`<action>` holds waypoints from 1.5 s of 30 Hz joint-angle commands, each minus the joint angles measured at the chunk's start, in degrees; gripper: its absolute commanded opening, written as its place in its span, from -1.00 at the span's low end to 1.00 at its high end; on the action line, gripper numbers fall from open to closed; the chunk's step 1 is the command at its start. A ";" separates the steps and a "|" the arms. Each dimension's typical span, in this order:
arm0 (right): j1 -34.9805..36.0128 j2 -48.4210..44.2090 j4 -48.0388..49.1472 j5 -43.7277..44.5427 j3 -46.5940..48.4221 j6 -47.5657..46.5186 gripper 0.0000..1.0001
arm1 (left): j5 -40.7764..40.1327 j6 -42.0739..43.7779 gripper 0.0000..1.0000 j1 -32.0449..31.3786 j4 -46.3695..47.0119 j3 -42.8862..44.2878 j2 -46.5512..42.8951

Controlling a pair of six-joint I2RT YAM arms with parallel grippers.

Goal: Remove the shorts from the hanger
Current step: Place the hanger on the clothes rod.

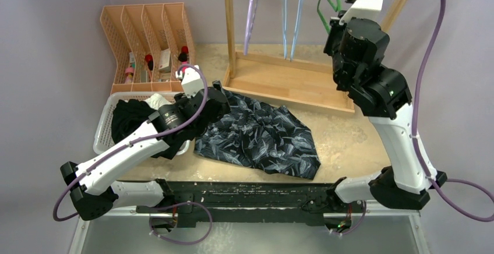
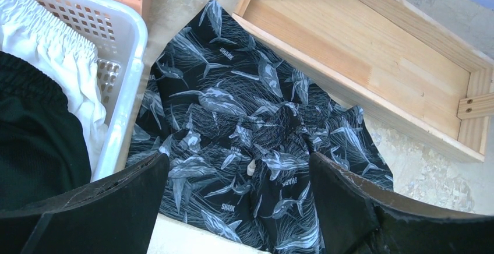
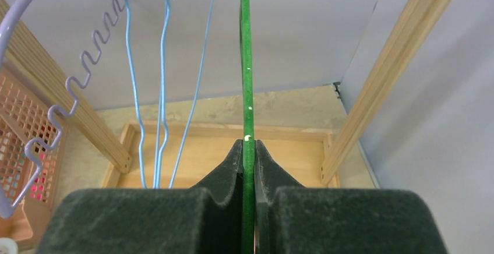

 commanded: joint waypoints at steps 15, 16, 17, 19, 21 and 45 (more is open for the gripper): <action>-15.93 0.64 -0.09 -24.23 -1.40 3.14 -1.00 | -0.46 0.47 0.79 0.22 1.55 -2.05 -1.67; -16.05 0.66 -0.33 -23.80 -1.73 3.46 -1.00 | -0.36 0.67 0.79 0.23 1.65 -1.92 -1.57; -16.08 0.72 -0.70 -23.02 -1.96 4.12 -1.00 | -0.21 0.85 0.79 0.24 1.60 -1.75 -1.52; -16.10 0.20 -1.10 -19.78 -3.22 6.12 -1.00 | -0.27 0.98 0.80 0.22 0.85 -1.24 -1.41; -16.09 -2.64 0.84 -16.94 -6.80 7.77 -1.00 | -0.60 0.44 0.86 0.27 0.59 -1.29 -2.08; -16.07 -24.46 1.21 -26.75 -33.67 13.53 0.48 | 2.62 -5.06 0.91 0.22 1.32 -5.78 -5.54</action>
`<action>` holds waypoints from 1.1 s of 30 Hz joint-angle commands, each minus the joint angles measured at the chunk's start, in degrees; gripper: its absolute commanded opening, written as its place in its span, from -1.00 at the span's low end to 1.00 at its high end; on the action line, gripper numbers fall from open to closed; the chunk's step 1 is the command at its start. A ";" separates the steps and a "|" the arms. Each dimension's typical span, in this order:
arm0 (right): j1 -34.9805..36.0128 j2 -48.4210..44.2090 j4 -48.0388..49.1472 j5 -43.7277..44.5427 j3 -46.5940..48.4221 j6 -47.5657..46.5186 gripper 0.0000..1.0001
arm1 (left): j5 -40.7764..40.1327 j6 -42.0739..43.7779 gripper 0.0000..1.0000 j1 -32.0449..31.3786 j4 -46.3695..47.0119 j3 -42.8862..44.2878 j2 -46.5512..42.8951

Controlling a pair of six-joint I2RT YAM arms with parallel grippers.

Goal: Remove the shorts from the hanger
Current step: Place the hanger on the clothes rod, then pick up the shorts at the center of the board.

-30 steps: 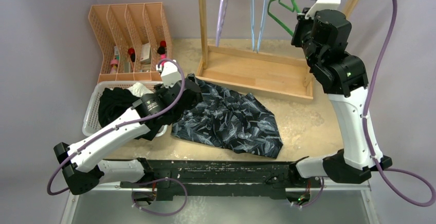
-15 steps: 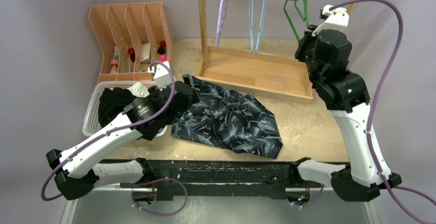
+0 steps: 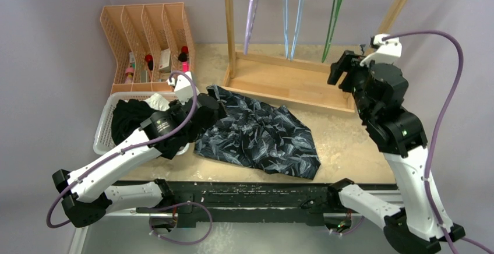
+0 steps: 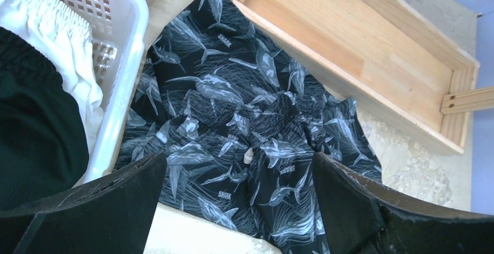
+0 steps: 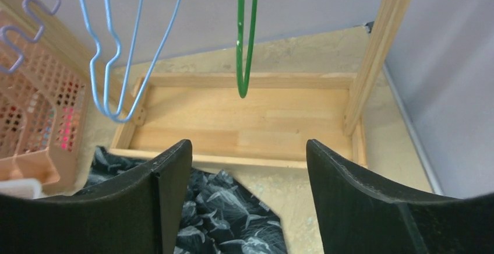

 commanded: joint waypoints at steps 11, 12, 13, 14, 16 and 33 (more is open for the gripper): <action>-0.12 -23.58 -4.15 -25.01 -37.58 29.00 0.54 | 7.37 -2.95 0.91 0.24 4.62 -7.19 3.24; -0.11 -25.16 -3.24 -27.63 -41.06 31.30 0.54 | 8.58 -2.76 0.91 0.24 5.56 -7.79 4.02; -0.11 -26.58 -1.98 -30.01 -44.40 33.98 0.54 | 10.11 -2.40 0.91 0.24 6.70 -8.31 4.90; -0.11 -27.73 -0.58 -32.45 -47.45 36.31 0.54 | 11.79 -2.04 0.92 0.25 8.07 -8.75 6.08; -0.15 -29.29 2.73 -36.91 -52.97 39.73 0.53 | 15.54 -1.15 0.92 0.21 10.74 -9.31 8.94; -0.11 -22.99 -1.10 -33.72 -55.18 35.34 0.59 | 16.65 5.48 0.92 -2.64 16.62 -0.13 34.03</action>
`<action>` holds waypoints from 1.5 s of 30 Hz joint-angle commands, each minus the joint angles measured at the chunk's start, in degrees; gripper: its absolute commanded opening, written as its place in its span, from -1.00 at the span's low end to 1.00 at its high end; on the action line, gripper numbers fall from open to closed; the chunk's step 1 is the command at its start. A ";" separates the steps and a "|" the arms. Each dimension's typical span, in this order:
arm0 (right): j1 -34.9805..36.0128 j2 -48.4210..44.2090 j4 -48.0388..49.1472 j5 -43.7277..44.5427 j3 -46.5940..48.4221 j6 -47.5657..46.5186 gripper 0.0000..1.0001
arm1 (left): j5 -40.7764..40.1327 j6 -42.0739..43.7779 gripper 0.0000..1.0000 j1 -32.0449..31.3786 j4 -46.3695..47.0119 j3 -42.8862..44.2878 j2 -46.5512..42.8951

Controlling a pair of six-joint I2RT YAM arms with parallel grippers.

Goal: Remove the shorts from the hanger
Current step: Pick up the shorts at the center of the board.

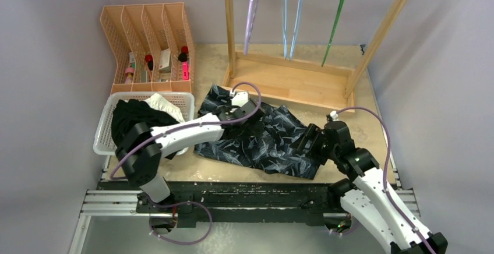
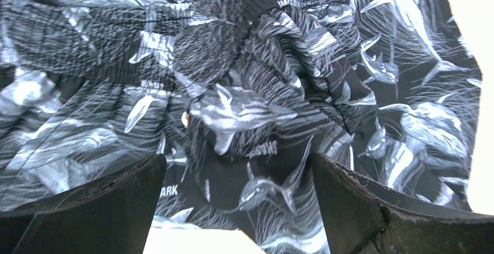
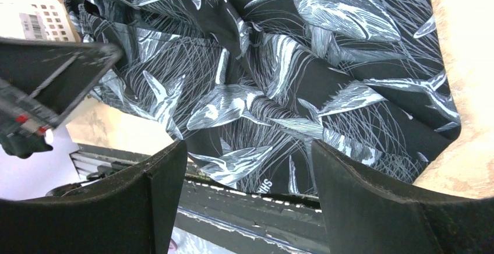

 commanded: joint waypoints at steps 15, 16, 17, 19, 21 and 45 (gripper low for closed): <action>-0.15 -17.06 -6.91 5.42 1.67 1.07 0.62 | -12.74 1.51 -0.36 -8.18 -3.63 4.58 16.81; -0.14 -17.35 -7.31 5.97 1.86 1.38 0.62 | -13.47 1.40 -0.49 -8.19 -4.19 4.69 15.52; -0.11 -17.49 -7.52 6.41 1.83 1.59 0.62 | -14.29 1.44 -0.62 -8.16 -4.91 4.96 13.83; -0.11 -17.53 -7.55 6.77 1.66 1.88 0.62 | -15.48 1.72 -0.92 -8.18 -6.56 6.23 9.82; -0.11 -17.24 -7.24 6.67 1.46 2.02 0.62 | -16.15 2.25 -1.00 -8.25 -8.25 8.33 6.03; -0.14 -13.99 -1.50 5.85 0.24 2.82 0.62 | -11.87 6.13 0.22 -6.97 -12.50 9.21 -7.62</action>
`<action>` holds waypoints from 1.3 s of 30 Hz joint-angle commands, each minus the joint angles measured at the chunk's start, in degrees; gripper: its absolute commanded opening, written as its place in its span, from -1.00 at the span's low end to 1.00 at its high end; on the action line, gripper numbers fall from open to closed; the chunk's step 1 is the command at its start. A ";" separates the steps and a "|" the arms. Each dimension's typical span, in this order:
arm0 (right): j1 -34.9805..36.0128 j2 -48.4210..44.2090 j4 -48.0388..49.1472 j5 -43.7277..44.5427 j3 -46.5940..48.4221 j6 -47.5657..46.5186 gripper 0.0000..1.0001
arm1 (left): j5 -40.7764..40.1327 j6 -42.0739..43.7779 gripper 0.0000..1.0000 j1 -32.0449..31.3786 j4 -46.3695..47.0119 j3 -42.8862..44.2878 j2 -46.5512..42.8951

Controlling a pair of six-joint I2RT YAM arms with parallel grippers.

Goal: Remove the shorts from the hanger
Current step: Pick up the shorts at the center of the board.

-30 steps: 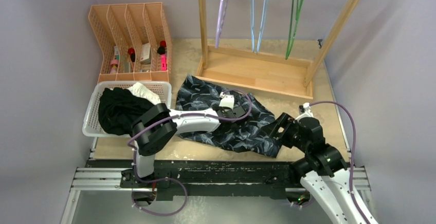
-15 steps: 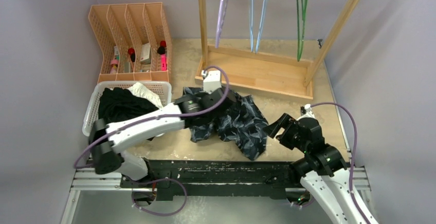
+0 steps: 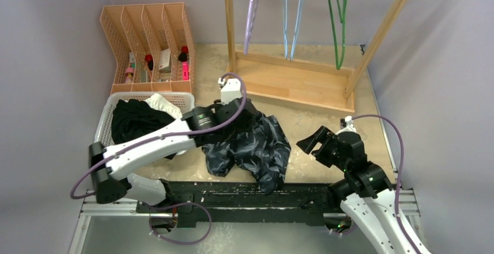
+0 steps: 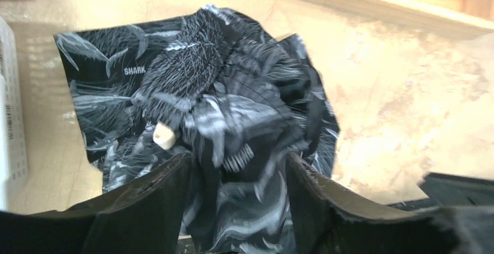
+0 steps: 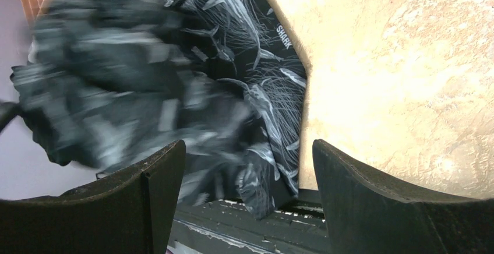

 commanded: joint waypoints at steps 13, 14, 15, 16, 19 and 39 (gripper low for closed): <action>-0.12 -1.98 -2.17 2.62 1.58 0.66 0.62 | 1.51 2.21 0.63 0.57 7.12 -4.08 22.52; -0.11 -2.77 -2.17 2.62 1.42 0.92 0.62 | 1.39 2.29 0.63 0.48 6.71 -4.16 23.91; -0.13 -3.39 -2.25 2.62 1.32 1.08 0.62 | 1.75 2.44 0.64 0.51 6.68 -4.47 25.11; -0.11 -3.91 -2.32 2.65 1.28 1.30 0.62 | 2.31 2.83 0.64 0.53 7.06 -4.93 26.46; -0.11 -4.84 -2.48 2.75 1.34 1.80 0.63 | 5.49 2.82 0.64 0.43 9.26 -6.76 30.64; -0.11 -4.14 -3.13 2.48 1.36 0.92 0.64 | -0.28 -4.47 -1.00 0.49 13.15 -16.32 24.18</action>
